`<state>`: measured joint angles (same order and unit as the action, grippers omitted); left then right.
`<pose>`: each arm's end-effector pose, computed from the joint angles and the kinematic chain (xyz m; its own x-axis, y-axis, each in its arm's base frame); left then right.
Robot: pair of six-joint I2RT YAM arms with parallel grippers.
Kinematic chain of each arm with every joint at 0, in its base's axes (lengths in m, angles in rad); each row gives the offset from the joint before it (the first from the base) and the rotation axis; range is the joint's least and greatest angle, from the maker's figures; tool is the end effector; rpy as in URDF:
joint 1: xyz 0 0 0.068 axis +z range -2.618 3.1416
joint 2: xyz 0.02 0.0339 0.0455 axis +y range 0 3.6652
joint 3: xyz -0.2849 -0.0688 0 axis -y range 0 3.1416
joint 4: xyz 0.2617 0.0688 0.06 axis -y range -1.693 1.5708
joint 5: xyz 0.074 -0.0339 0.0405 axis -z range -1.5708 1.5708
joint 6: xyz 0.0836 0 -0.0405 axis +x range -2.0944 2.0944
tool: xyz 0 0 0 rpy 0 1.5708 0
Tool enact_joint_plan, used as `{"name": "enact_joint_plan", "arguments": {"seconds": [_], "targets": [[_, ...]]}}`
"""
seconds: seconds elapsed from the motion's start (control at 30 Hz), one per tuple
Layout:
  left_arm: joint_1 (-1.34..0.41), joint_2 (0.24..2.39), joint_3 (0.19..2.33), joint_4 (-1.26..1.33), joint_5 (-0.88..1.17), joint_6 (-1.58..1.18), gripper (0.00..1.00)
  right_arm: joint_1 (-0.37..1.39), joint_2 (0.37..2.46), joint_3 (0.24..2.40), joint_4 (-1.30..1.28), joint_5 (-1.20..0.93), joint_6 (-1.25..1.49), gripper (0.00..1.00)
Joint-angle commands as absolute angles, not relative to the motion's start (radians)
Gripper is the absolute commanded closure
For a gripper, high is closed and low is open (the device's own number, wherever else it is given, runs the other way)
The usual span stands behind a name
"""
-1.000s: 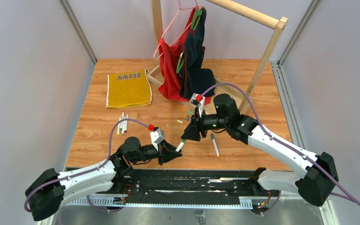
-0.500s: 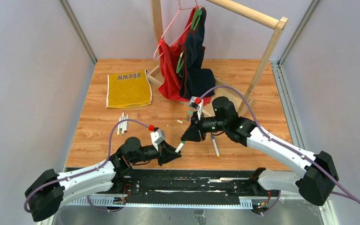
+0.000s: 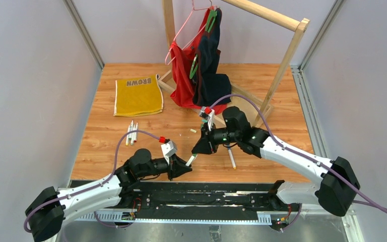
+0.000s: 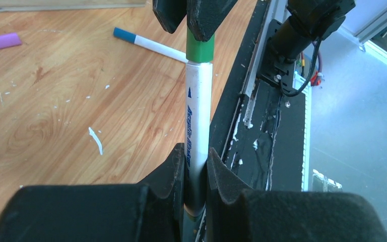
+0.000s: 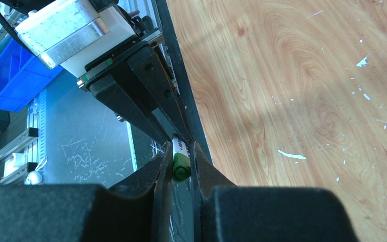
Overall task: Insert the pens into the pen caps
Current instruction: Press the pen cap onto the pen.
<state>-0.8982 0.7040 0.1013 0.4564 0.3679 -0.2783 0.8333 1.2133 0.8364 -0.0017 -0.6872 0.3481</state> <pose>0.1028 -0.1774 0.1768 -0.3487 0.0264 -0.9368 0.8900 0.3227 -0.3222 0.1722 0.2685 0.2886 -0.5640 -0.2287 -0.7935 -0.8257 0.1718 0.5374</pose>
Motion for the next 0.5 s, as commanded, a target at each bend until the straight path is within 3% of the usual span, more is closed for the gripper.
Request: {"name": "enact_joint_plan", "arguments": {"seconds": [0.0,0.47], "targets": [[-0.891,0.661,0.123,0.539,0.309,-0.270,1.00,0.893,1.261,0.802,-0.027,-0.766,0.388,0.99],[-0.885,0.578,0.101,0.609,0.291,-0.329,1.00,0.961,1.337,0.718,0.078,-0.823,0.505,0.99]]}}
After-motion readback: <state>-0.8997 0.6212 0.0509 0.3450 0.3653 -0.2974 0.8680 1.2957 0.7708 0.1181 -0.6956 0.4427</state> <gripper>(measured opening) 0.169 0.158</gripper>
